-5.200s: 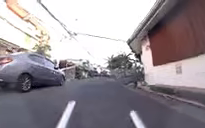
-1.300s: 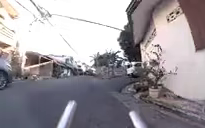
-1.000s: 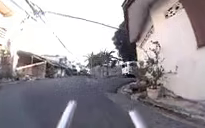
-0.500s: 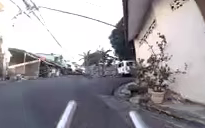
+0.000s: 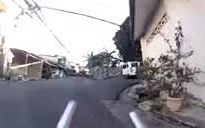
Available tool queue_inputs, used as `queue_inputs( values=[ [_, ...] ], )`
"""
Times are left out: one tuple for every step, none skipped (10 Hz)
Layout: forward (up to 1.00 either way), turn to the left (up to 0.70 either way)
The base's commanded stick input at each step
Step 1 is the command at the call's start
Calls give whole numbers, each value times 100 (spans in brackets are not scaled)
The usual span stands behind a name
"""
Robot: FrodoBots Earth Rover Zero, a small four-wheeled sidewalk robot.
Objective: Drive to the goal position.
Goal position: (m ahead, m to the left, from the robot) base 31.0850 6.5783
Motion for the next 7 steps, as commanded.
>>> queue_inputs(
  values=[
    [85,0],
    [85,0],
    [85,34],
    [85,34],
    [85,9],
    [85,0],
    [85,0]
  ],
)
